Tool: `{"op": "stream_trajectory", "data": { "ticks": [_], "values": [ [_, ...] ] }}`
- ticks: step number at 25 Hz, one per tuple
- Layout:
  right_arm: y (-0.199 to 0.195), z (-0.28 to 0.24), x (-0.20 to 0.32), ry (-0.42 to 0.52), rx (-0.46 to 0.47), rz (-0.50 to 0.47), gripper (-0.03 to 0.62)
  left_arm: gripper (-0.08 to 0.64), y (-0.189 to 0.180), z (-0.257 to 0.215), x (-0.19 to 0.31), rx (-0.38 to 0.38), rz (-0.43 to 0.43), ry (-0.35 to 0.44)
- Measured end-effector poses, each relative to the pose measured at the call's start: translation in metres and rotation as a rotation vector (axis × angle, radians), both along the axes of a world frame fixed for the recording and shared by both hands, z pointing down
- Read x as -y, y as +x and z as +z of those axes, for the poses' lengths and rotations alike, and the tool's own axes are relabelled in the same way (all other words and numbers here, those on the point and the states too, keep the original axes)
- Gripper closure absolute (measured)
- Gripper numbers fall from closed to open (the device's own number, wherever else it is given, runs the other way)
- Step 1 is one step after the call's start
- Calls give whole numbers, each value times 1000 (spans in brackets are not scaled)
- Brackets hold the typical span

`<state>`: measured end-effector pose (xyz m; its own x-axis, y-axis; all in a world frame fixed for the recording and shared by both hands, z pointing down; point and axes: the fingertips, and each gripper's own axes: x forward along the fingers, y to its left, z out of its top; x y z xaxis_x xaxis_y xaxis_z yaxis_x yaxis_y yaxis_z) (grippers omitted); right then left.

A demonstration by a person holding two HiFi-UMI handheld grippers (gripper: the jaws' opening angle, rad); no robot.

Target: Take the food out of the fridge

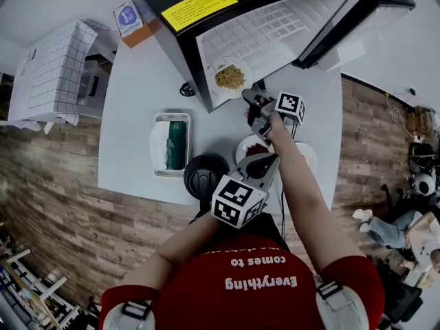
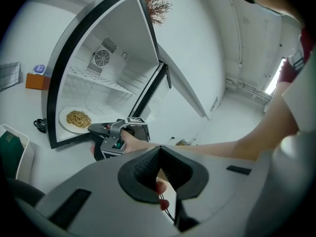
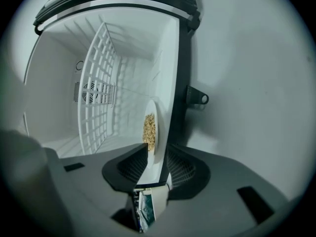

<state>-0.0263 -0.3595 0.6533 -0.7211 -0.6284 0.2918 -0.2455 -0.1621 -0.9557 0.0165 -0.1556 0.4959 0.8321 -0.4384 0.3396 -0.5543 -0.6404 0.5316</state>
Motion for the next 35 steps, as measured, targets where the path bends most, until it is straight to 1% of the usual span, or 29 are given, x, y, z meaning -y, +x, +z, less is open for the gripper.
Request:
{"op": "stream_trajectory", "data": {
  "ticks": [4, 6, 10, 13, 16, 22, 29, 35],
  "values": [
    [-4, 5, 5, 5, -40, -8, 485, 557, 1, 1, -1, 4, 3, -4],
    [-6, 6, 7, 6, -39, 2, 506, 558, 0, 1, -1, 3, 5, -5],
    [-8, 1, 9, -1, -20, 12, 551, 558, 0, 1, -1, 1, 6, -4],
    [-8, -2, 9, -8, 38, 28, 566, 557, 0, 1, -1, 2, 5, -3],
    [-9, -9, 8, 5, 73, 33, 569, 558, 0, 2, -1, 6, 7, -1],
    [-4, -23, 1, 35, 74, 13, 569, 558, -2, 4, -4, 21, 7, 6],
    [1, -48, -16, 101, 105, 9, 569, 558, -9, -1, -6, 34, -3, 32],
    [11, -69, -37, 136, 135, 22, 568, 558, -9, -8, -15, 37, 0, 57]
  ]
}}
